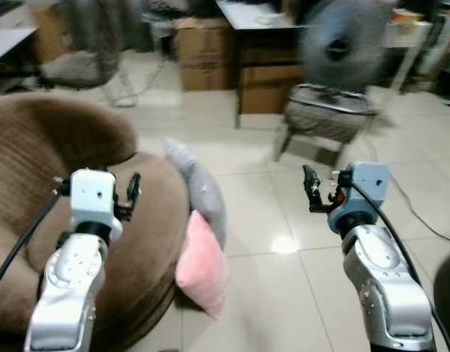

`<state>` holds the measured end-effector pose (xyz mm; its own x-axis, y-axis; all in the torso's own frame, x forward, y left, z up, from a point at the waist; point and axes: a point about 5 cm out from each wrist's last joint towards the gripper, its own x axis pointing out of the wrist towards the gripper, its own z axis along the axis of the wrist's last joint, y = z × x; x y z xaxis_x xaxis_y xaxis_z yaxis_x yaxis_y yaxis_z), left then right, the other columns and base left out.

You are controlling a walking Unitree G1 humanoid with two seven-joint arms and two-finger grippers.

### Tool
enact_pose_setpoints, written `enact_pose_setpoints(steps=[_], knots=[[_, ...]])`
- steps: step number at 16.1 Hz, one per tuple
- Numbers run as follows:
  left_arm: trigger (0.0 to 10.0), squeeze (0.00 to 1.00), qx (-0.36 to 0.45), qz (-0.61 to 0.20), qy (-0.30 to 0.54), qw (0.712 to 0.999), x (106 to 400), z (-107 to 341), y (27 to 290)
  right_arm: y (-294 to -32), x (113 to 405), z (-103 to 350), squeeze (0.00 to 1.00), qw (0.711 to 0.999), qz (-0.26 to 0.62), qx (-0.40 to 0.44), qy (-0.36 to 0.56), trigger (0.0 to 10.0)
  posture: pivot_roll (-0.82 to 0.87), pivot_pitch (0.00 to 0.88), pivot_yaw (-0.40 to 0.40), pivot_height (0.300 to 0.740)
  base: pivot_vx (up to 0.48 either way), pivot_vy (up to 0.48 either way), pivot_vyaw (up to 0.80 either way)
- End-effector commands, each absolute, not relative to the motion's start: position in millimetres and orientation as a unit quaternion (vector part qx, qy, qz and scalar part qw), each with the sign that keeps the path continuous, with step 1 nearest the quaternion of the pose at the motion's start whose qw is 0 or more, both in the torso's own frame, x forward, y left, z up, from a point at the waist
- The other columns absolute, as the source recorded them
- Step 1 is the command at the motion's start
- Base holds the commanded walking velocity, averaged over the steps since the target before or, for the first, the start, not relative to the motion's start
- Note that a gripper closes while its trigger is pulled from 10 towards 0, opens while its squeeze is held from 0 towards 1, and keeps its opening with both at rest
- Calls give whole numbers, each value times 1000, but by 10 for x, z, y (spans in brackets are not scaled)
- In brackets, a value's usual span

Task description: Move the pillow to the sofa from floor

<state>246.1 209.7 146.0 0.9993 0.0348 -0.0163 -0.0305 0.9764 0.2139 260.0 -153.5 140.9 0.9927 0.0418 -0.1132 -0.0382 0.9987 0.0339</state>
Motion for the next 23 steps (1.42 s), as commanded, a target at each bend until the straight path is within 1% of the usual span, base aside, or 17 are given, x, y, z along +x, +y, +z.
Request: enact_pose_setpoints(steps=[1, 8, 18, 23], knots=[[10000, 0, 111, 16, 7, 994, 2473, 1486, 2121, -1486, 2607, 1442, 0, 998, 40, 12, 44, 10000, 55, 0, -25, 740, 322, 0, 0], [10000, 0, 112, 11, 5, 994, 2486, 1496, 2110, -1531, 2600, 1377, 0, 998, 33, 24, 42, 10000, 49, 0, -17, 740, 322, 0, 0], [10000, 0, 112, 2, 5, 994, 2508, 1493, 2104, -1491, 2583, 1413, 0, 998, 34, 40, 34, 10000, 46, 0, -2, 740, 307, 0, 0], [10000, 0, 111, 0, 6, 994, 2518, 1487, 2104, -1446, 2579, 1416, 0, 998, 53, 32, 32, 10000, 50, 0, -1, 740, 288, 0, 0]])
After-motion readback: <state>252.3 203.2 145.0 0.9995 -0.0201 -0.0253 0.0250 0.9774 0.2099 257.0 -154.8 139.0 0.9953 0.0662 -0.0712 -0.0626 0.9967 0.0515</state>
